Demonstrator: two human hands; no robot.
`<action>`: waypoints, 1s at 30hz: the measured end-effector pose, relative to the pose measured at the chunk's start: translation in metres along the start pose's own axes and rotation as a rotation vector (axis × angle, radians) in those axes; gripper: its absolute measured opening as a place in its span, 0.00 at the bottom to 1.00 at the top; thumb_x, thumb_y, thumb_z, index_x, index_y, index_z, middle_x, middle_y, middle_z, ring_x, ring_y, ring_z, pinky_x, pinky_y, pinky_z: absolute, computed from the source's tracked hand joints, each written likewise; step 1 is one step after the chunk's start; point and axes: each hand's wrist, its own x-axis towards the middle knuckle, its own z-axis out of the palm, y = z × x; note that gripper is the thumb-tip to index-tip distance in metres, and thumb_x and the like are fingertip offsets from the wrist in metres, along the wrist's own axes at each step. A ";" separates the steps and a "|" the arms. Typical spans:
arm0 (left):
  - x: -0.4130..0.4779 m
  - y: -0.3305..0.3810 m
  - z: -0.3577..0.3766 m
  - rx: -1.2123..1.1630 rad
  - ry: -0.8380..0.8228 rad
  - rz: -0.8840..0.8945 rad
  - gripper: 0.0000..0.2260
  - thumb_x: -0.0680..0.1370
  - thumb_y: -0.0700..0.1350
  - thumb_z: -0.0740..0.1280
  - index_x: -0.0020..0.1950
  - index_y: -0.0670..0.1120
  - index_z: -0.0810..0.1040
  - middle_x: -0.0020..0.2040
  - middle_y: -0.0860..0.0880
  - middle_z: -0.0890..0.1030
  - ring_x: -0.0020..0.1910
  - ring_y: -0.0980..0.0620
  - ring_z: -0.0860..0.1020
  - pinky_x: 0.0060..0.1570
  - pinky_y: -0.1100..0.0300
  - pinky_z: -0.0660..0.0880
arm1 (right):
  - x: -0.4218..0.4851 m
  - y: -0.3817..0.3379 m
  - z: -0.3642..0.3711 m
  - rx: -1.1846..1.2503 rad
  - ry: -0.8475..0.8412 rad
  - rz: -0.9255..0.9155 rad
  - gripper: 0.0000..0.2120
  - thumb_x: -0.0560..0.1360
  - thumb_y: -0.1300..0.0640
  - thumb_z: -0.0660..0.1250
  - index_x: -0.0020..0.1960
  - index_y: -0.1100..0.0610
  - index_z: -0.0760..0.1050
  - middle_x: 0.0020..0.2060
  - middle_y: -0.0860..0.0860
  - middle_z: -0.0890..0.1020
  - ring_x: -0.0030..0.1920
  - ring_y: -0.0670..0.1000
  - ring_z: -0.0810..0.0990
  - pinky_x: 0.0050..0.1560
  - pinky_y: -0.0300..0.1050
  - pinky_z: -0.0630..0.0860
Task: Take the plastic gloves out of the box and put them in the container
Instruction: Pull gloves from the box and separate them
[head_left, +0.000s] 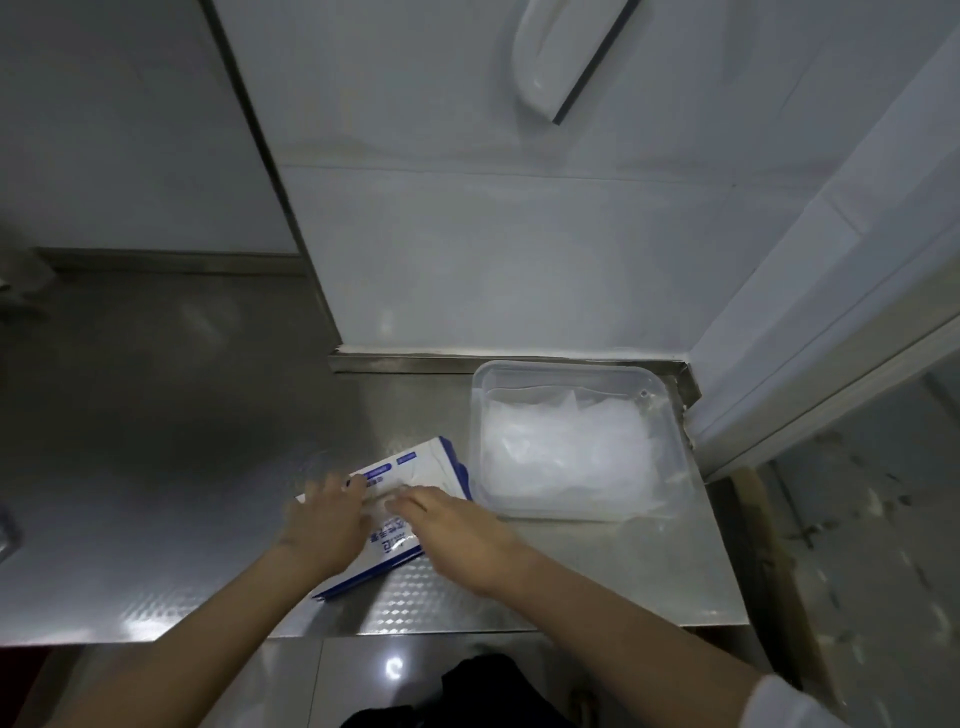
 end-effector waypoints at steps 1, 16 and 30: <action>-0.003 -0.005 0.005 -0.102 -0.037 0.026 0.22 0.80 0.53 0.58 0.72 0.50 0.59 0.72 0.45 0.60 0.71 0.43 0.60 0.66 0.48 0.64 | 0.004 0.000 0.006 -0.011 -0.017 0.033 0.29 0.74 0.70 0.61 0.74 0.59 0.59 0.72 0.56 0.64 0.70 0.54 0.64 0.69 0.48 0.62; -0.003 -0.024 0.021 -0.239 -0.017 0.328 0.33 0.72 0.49 0.72 0.73 0.50 0.61 0.76 0.48 0.54 0.75 0.47 0.53 0.72 0.55 0.57 | 0.027 -0.016 0.029 -0.221 -0.037 0.312 0.18 0.78 0.64 0.59 0.68 0.59 0.67 0.64 0.57 0.69 0.66 0.56 0.66 0.61 0.48 0.65; 0.000 -0.023 0.019 -0.214 -0.002 0.305 0.34 0.71 0.51 0.73 0.73 0.51 0.61 0.76 0.49 0.56 0.74 0.48 0.55 0.70 0.52 0.61 | 0.025 -0.027 0.009 0.067 0.182 0.493 0.06 0.81 0.63 0.54 0.53 0.59 0.70 0.52 0.55 0.76 0.49 0.58 0.77 0.42 0.48 0.67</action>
